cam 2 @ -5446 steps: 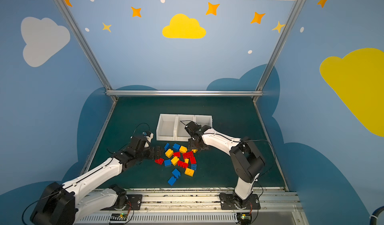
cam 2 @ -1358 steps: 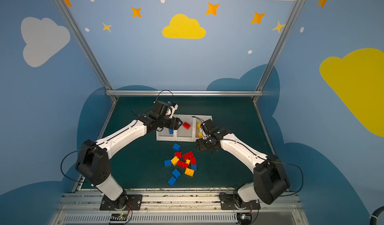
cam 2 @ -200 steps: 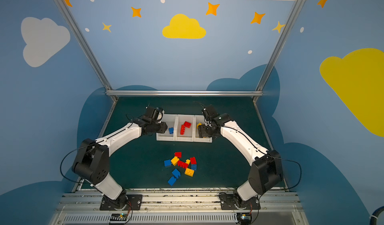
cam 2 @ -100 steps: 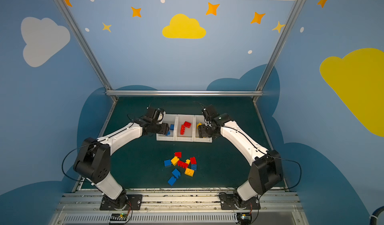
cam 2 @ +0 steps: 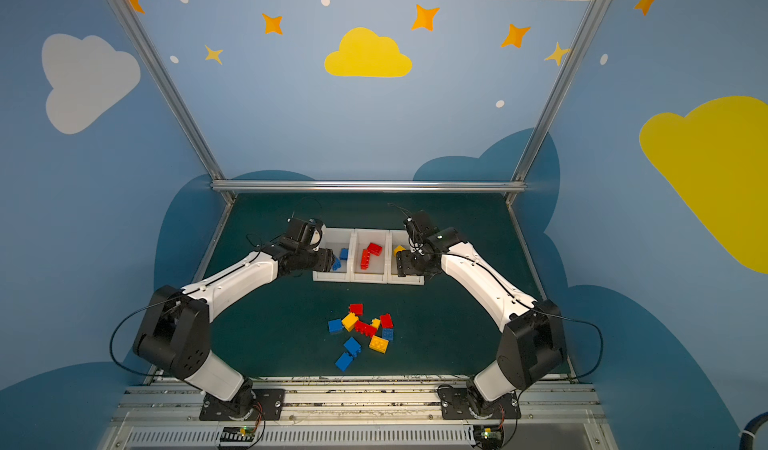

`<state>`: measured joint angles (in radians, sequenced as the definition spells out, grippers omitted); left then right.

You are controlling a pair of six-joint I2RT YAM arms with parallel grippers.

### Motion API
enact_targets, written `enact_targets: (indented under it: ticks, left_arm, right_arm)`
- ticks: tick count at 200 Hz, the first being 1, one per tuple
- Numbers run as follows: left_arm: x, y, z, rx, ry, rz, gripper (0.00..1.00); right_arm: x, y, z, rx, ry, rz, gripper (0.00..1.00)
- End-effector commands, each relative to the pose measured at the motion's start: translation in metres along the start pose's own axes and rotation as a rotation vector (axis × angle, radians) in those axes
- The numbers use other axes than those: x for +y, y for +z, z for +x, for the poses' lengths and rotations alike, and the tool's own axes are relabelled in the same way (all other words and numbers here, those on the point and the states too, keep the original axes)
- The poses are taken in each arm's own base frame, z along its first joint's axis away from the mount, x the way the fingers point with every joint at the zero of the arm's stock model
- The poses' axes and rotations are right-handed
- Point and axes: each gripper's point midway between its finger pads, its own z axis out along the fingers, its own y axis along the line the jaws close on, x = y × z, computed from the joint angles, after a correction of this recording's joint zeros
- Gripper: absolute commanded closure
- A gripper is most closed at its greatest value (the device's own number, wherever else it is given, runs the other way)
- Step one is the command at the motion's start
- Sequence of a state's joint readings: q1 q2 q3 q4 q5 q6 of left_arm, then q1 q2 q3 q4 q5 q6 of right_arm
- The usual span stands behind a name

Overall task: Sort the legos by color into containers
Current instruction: 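Carry the blue brick with the left gripper and drop it into the blue compartment, then lower the right gripper onto a red brick in the pile while the left withdraws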

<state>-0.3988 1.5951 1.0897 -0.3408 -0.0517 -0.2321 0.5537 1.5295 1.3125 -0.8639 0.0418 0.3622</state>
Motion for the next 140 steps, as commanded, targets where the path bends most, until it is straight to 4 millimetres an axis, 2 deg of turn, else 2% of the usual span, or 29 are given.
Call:
enact_targets:
  ticks: [1,29,80,119,140]
  left_arm:
    - [0.006,-0.011,-0.005,-0.036,-0.023,-0.014,0.33]
    - [0.013,-0.017,0.001,-0.045,-0.049,-0.024,0.33]
    - [0.031,-0.025,0.02,-0.045,-0.104,-0.058,0.32]
    - [0.043,-0.034,0.033,-0.05,-0.145,-0.082,0.32]
    - [0.049,-0.041,0.04,-0.06,-0.168,-0.097,0.31]
  right_arm:
    - [0.007,-0.003,0.011,0.011,-0.026,-0.038,0.22]
    - [0.03,0.004,0.034,0.048,-0.166,-0.103,0.23]
    - [0.081,0.032,0.095,0.152,-0.495,-0.209,0.24]
    - [0.118,0.038,0.114,0.153,-0.64,-0.29,0.26]
    - [0.124,0.049,0.118,0.178,-0.647,-0.286,0.27]
